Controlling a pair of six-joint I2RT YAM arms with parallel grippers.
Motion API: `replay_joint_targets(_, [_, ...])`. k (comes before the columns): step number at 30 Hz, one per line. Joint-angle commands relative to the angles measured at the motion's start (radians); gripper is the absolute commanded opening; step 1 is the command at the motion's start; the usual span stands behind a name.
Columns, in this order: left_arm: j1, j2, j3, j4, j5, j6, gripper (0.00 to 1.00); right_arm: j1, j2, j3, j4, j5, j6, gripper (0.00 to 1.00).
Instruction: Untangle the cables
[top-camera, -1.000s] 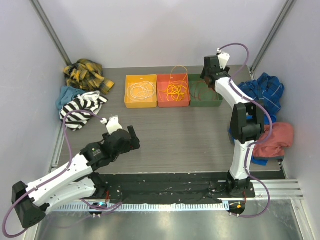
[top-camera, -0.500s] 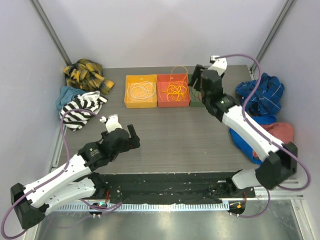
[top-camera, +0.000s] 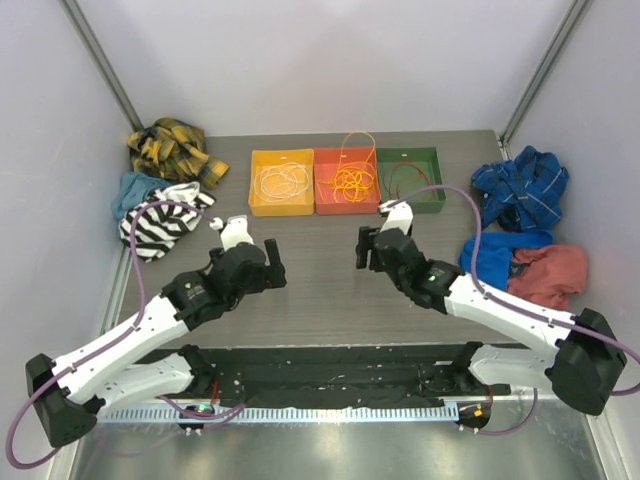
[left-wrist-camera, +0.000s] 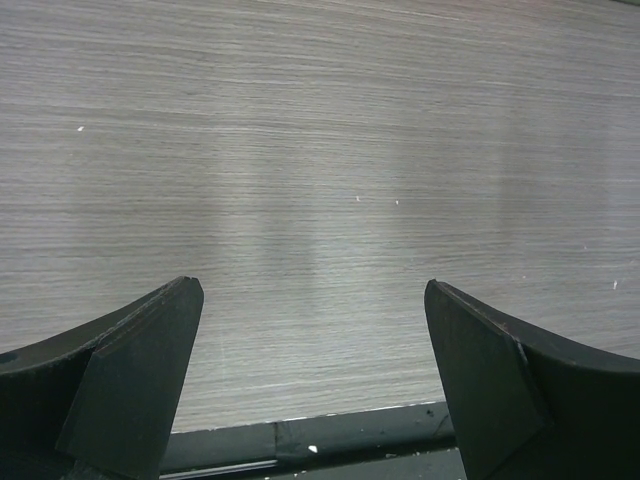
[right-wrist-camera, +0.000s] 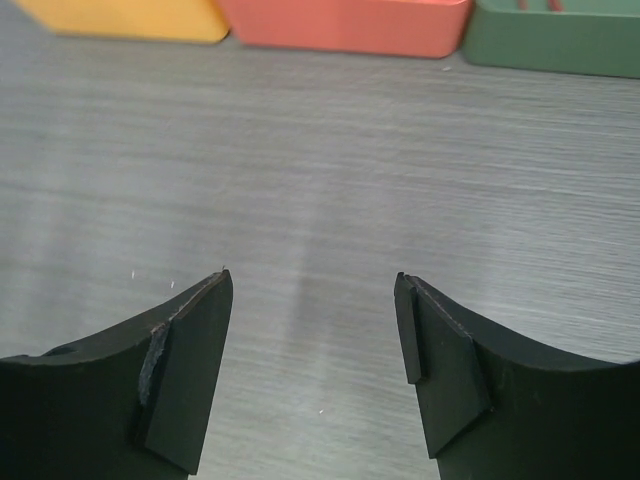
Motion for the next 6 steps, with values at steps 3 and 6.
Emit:
replay_joint_targets(3, [0.001, 0.016, 0.041, 0.050, 0.014, 0.017, 1.00, 0.083, 0.064, 0.053, 0.047, 0.165, -0.035, 0.76])
replay_joint_targets(6, [0.001, 0.039, 0.067, 0.004, -0.001, 0.018, 1.00, 0.084, 0.082, 0.087, 0.053, 0.165, -0.053, 0.79])
